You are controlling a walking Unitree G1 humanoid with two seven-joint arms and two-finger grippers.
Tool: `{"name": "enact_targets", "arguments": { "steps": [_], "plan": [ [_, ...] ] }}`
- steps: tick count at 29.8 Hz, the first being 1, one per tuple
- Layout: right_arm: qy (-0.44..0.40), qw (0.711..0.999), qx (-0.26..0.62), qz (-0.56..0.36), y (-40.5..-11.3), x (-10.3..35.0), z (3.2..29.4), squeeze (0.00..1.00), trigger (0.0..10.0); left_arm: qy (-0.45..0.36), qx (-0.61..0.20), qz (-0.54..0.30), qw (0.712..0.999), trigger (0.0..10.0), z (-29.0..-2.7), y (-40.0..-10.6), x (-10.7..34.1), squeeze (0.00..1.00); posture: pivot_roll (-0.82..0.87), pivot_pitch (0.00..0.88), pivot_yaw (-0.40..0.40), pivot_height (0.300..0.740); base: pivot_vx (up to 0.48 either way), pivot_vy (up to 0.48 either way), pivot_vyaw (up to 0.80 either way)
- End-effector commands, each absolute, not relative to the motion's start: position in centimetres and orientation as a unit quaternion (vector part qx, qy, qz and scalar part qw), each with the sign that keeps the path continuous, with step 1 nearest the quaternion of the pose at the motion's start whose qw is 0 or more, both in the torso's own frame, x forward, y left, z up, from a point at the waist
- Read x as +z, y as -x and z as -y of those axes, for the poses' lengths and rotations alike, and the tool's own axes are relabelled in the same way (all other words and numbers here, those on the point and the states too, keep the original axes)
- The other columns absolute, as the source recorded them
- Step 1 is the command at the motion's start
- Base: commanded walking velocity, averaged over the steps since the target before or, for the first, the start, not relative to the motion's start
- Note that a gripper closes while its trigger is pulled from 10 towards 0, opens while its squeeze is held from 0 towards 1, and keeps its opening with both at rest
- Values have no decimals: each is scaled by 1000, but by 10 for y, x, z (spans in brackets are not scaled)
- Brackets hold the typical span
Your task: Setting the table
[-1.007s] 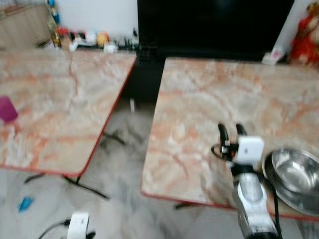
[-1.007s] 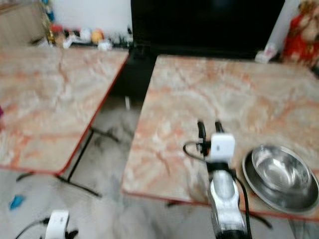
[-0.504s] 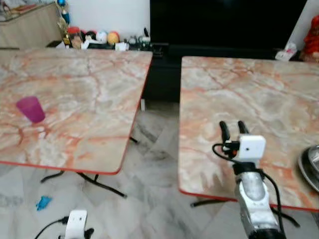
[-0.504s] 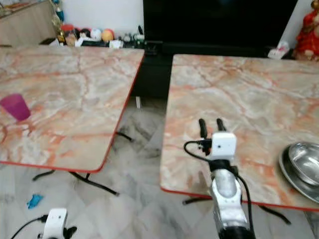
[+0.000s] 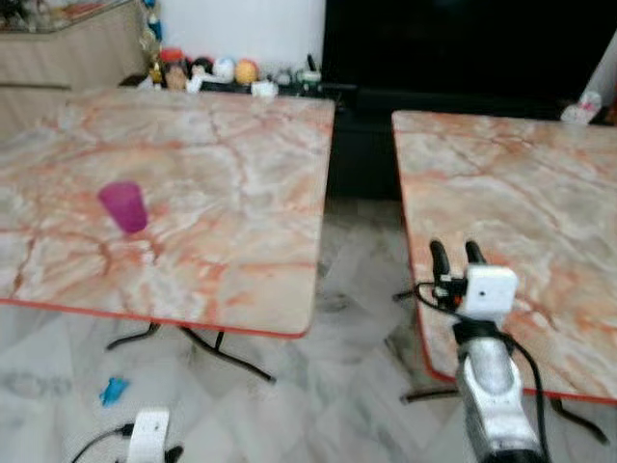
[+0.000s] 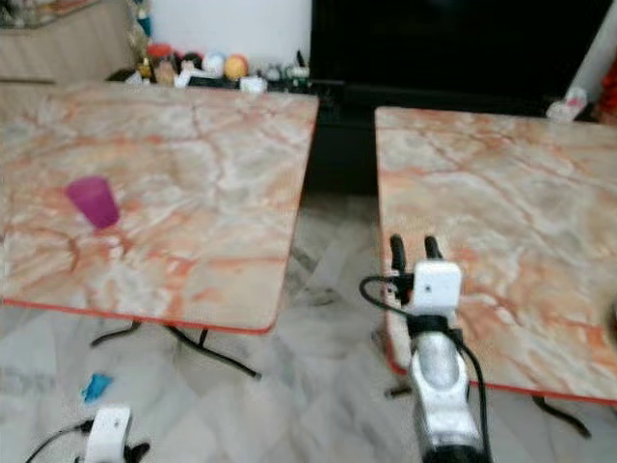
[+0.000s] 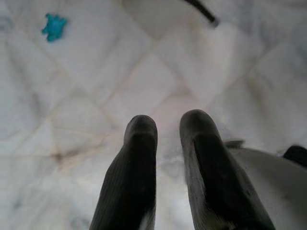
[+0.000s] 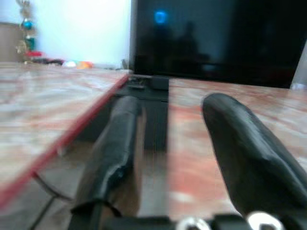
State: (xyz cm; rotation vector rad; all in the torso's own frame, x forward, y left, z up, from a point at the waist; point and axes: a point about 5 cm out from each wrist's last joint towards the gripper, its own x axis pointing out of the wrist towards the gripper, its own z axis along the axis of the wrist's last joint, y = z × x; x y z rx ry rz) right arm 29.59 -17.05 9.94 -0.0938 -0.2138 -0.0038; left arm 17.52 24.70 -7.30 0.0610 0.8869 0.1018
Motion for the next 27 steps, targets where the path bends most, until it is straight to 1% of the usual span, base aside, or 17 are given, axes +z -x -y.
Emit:
{"name": "enact_targets", "arguments": {
  "steps": [1,4,6,9,10,13,16,18,21,22,25,26,27],
  "plan": [
    [52,994,-16,97,-295,97,182,0,10000,-30,42,-433,900,10000,-242,-174,-75,0,102,0,-20,740,0,360,0],
    [57,994,-26,84,-294,91,188,0,10000,-30,41,-434,900,10000,-241,-175,-75,0,101,0,-21,740,0,363,0],
    [58,996,-54,47,-291,77,201,0,10000,-31,40,-433,900,10000,-241,-175,-75,0,100,0,-21,740,0,360,0],
    [56,995,-79,-3,-285,58,212,0,10000,-32,39,-434,900,10000,-242,-175,-75,0,99,0,-20,740,0,360,0],
    [58,994,-89,-34,-279,45,217,0,10000,-33,39,-433,900,10000,-243,-175,-74,0,100,0,-22,740,0,360,0],
    [45,992,-97,-71,-269,28,222,0,10000,-33,39,-433,900,10000,-244,-175,-74,0,101,0,-22,740,0,360,0],
    [19,984,-127,-124,-253,5,232,0,10000,-33,40,-432,900,10000,-245,-175,-74,0,104,0,-23,740,0,363,0],
    [18,981,-131,-142,-248,-2,234,0,10000,-32,40,-432,900,10000,-245,-175,-74,0,103,0,-23,740,0,360,0],
    [16,973,-143,-179,-237,-16,235,0,10000,-32,39,-433,900,10000,-243,-174,-75,0,102,0,-22,740,0,358,0],
    [23,965,-159,-209,-228,-26,236,0,10000,-31,38,-434,899,10000,-240,-174,-76,0,109,0,-24,740,0,360,0],
    [16,947,-197,-253,-216,-39,238,0,10000,-29,38,-435,899,10000,-238,-173,-77,0,113,0,-25,740,0,360,0],
    [9,936,-217,-275,-209,-45,240,0,10000,-28,39,-435,899,10000,-237,-173,-77,0,114,0,-24,740,0,356,0],
    [3,933,-223,-282,-207,-47,240,0,10000,-29,39,-435,899,10000,-237,-173,-77,0,114,0,-24,740,0,360,0]
  ]
}}
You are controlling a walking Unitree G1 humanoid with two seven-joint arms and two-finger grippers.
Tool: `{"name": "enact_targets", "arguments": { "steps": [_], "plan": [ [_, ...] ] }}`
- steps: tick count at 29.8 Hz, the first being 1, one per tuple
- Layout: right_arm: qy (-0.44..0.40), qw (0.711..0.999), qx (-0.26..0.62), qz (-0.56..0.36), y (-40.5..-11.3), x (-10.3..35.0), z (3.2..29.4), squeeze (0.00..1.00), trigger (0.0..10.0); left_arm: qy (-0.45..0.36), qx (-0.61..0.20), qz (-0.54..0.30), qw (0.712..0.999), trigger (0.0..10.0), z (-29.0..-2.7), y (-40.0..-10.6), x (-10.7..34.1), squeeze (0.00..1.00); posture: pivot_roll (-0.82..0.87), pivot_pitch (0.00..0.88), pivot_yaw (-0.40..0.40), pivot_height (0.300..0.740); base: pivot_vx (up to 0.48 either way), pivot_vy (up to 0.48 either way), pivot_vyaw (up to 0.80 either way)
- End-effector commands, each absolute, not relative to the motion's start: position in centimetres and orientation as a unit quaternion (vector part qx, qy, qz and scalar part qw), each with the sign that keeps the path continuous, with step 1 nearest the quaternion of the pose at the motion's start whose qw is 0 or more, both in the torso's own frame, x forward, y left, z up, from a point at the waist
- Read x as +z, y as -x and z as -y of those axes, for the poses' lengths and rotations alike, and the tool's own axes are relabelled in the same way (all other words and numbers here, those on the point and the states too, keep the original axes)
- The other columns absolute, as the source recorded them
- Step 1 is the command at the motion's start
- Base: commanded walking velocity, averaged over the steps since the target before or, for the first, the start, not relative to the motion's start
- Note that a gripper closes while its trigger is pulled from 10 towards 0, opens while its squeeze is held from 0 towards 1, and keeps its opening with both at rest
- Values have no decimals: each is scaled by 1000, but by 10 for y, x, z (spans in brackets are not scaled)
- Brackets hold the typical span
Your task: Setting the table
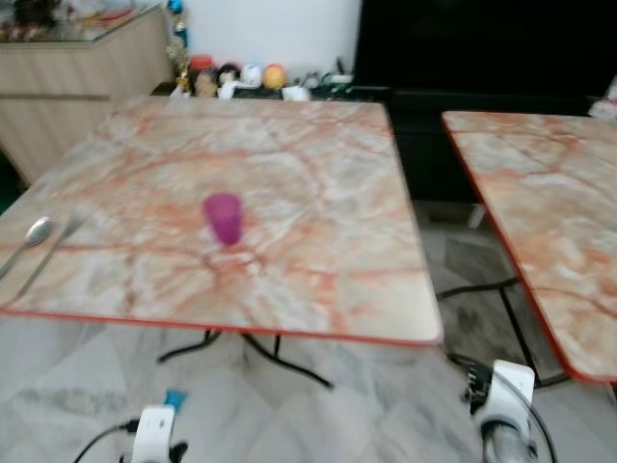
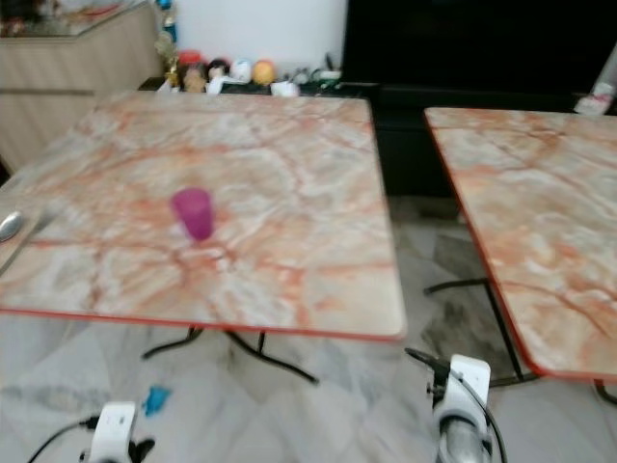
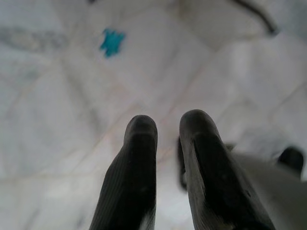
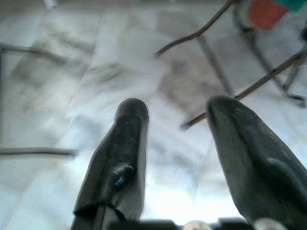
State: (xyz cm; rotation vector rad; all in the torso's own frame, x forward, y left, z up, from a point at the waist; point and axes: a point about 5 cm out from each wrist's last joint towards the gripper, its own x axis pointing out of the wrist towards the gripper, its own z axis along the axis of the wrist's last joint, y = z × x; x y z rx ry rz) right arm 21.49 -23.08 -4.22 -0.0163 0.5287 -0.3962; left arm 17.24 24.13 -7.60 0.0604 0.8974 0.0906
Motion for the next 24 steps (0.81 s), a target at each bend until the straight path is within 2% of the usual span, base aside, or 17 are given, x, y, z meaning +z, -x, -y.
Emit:
{"name": "enact_targets", "arguments": {
  "steps": [1,3,5,14,24],
  "plan": [
    [-9,929,-225,-294,-203,-51,239,0,10000,-29,39,-435,899,10000,-237,-173,-77,0,111,0,-20,740,0,356,0],
    [-29,924,-211,-318,-197,-59,233,0,10000,-29,38,-436,899,10000,-237,-172,-77,0,110,0,-19,740,0,360,0],
    [-32,931,-170,-322,-194,-63,223,0,10000,-30,38,-437,898,10000,-237,-172,-77,0,108,0,-18,740,0,360,0],
    [-46,874,-112,-470,-143,-98,196,0,10000,-29,53,-432,900,10000,-256,-171,-72,0,125,0,-19,740,0,361,0],
    [-29,882,-58,-467,-155,-96,174,0,10000,-28,50,-434,899,10000,-250,-171,-74,0,116,0,-15,740,0,363,0]
  ]
}}
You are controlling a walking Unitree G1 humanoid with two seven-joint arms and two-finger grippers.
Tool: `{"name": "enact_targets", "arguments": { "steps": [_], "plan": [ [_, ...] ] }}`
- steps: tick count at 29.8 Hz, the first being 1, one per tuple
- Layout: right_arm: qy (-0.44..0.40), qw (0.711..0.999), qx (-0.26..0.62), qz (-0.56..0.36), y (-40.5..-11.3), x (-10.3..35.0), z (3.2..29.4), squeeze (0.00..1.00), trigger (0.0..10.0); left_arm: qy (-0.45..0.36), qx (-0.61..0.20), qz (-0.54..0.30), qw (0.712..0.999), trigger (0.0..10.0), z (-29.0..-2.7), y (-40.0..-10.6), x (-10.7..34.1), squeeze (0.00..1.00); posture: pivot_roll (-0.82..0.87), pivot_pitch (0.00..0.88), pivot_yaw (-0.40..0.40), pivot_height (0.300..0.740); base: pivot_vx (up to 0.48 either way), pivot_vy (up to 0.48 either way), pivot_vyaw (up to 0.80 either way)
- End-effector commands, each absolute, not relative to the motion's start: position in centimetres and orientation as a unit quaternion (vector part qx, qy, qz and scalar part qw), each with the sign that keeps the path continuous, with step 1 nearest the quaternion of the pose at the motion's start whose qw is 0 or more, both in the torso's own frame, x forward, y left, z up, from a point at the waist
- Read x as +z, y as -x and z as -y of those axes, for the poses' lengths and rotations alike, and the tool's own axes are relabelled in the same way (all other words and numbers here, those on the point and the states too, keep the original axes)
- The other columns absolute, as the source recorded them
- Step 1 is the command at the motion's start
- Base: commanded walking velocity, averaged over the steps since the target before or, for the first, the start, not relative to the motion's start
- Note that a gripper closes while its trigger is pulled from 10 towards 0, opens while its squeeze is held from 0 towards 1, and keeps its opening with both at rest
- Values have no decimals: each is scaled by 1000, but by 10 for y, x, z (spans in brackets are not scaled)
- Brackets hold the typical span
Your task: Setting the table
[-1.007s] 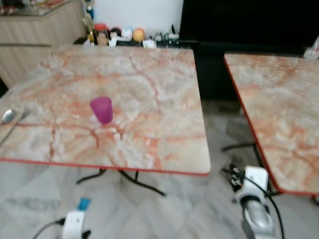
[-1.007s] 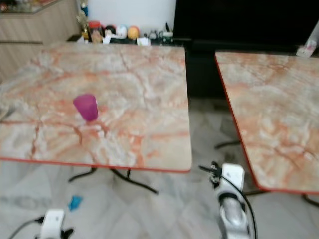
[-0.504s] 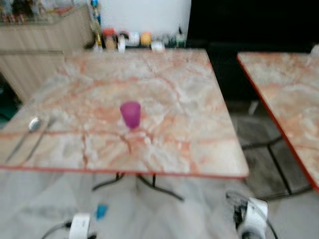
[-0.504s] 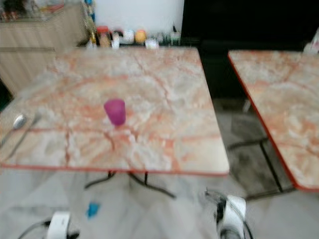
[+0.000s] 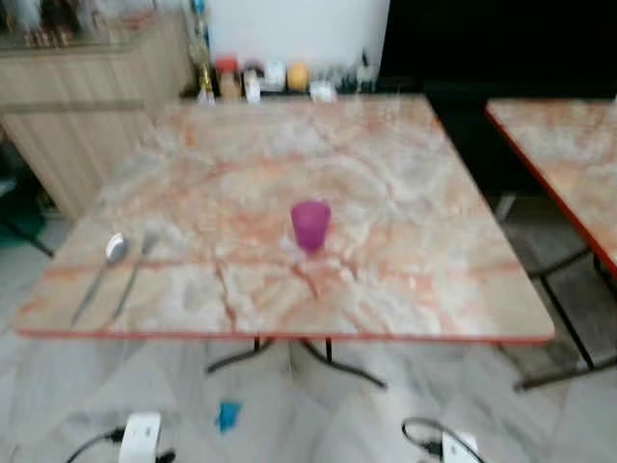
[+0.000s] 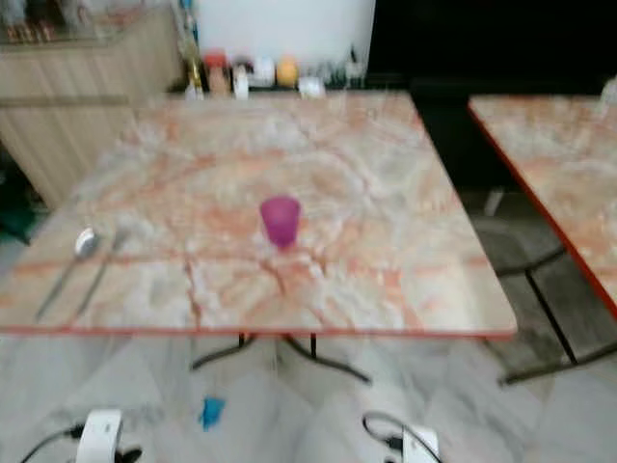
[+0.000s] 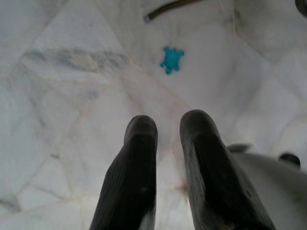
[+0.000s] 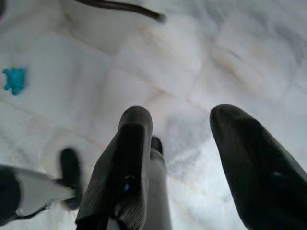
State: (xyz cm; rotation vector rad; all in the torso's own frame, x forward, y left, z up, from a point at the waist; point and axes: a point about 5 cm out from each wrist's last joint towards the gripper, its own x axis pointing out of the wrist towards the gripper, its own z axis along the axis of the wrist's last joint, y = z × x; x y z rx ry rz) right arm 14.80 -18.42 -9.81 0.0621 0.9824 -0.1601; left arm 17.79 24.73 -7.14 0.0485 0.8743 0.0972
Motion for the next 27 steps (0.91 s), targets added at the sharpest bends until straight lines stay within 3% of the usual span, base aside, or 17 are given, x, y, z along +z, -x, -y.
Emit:
{"name": "enact_targets", "arguments": {
  "steps": [1,17,27],
  "plan": [
    [-29,883,-58,-466,-157,-96,173,0,10000,-27,50,-434,899,10000,-249,-172,-74,0,118,0,-17,740,0,360,0],
    [-17,883,-33,-468,-156,-97,169,0,10000,-25,50,-435,899,10000,-248,-170,-75,0,119,0,-19,740,0,354,103],
    [-21,883,-38,-468,-158,-96,171,0,10000,-27,42,-433,900,10000,-239,-171,-77,0,121,0,-22,740,0,0,0]
  ]
}}
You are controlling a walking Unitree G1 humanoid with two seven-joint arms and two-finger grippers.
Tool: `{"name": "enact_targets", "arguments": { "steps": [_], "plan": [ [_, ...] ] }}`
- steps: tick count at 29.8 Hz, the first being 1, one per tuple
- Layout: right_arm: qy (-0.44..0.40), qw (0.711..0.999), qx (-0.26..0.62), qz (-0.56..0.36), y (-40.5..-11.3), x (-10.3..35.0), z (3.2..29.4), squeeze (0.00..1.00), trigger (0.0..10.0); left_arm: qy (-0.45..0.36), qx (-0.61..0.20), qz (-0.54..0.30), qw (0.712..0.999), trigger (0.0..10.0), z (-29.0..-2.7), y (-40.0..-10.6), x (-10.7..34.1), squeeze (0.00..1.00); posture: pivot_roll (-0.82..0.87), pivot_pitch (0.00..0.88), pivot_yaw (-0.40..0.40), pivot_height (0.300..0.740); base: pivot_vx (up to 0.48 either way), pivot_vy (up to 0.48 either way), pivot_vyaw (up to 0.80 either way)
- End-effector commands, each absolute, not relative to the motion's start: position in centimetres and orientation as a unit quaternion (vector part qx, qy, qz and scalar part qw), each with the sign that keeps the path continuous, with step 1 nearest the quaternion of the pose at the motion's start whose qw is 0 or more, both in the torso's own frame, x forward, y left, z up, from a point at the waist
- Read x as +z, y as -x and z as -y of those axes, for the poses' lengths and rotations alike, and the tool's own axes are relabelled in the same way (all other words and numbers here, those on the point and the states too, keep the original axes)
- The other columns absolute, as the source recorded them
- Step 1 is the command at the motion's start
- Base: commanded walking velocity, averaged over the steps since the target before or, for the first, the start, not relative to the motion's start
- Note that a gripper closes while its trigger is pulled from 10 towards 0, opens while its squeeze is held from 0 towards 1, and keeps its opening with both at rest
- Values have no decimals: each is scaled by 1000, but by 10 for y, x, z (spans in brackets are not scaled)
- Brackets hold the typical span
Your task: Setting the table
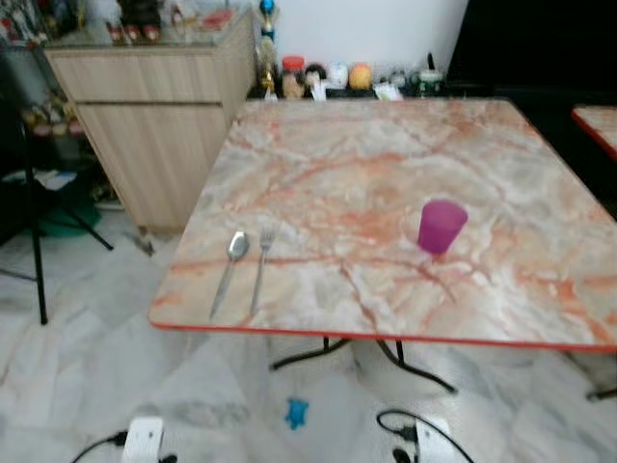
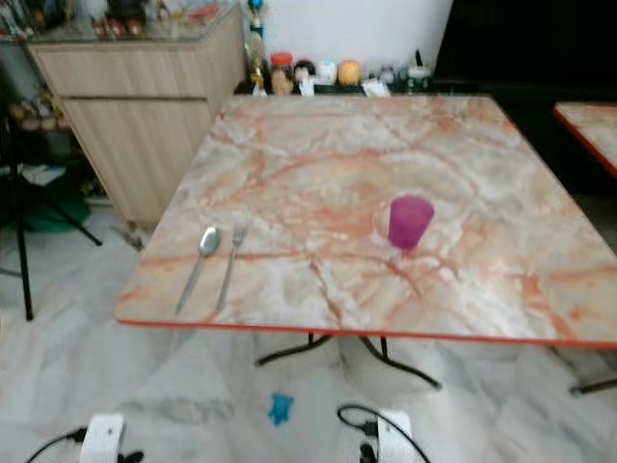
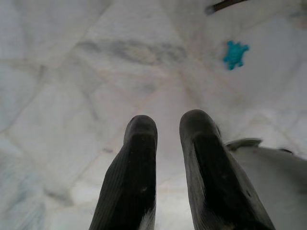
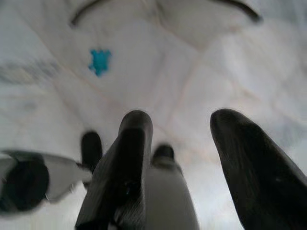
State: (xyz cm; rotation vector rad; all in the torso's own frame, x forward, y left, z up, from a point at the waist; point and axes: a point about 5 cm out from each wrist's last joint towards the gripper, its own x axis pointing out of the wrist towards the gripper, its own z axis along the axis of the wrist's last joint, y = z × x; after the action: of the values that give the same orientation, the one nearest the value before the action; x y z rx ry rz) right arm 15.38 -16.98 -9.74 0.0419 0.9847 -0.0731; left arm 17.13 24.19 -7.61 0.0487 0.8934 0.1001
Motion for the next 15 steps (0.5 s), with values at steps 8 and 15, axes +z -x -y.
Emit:
{"name": "enact_targets", "arguments": {
  "steps": [8,15],
  "plan": [
    [-24,881,-37,-471,-157,-96,170,0,10000,-31,38,-433,900,10000,-237,-173,-77,0,113,0,-19,740,0,0,0],
    [-26,880,-35,-474,-156,-97,169,0,10000,-34,41,-433,900,10000,-245,-173,-75,0,115,0,-18,740,0,0,0]
  ]
}}
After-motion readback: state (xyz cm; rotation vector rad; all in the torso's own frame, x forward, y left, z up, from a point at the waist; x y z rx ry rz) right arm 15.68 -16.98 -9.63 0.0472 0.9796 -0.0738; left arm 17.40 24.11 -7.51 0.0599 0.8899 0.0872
